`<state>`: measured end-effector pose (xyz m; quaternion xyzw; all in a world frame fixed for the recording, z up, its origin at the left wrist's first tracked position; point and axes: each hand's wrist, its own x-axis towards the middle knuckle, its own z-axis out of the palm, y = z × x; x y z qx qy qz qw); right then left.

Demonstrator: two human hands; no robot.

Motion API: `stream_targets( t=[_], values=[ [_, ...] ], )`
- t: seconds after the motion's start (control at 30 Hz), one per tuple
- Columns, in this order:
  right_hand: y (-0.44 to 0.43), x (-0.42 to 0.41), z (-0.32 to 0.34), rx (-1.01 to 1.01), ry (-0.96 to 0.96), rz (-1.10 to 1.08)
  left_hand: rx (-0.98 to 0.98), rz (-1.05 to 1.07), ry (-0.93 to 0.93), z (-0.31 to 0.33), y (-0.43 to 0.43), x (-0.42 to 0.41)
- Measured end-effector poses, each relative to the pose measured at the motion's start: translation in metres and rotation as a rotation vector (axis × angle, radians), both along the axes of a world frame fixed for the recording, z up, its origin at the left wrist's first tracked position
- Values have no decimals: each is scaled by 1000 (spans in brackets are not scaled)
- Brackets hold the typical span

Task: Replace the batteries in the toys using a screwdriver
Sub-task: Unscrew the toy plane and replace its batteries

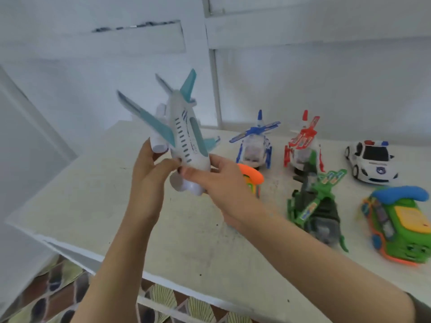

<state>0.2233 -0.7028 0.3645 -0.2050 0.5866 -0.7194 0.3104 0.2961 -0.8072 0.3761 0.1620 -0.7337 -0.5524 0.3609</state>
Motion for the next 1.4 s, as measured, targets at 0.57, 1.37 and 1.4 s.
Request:
stream_targets(
  t=[0.57, 1.37, 1.4],
  values=[
    [-96, 7, -92, 192, 105, -299, 265, -39, -364, -92, -110, -42],
    [-106, 2, -105, 207, 91, -257, 356, -86, -337, -106, -129, -59],
    [-104, 2, -104, 206, 90, -233, 370, -87, -356, -105, -128, -59]
  ],
)
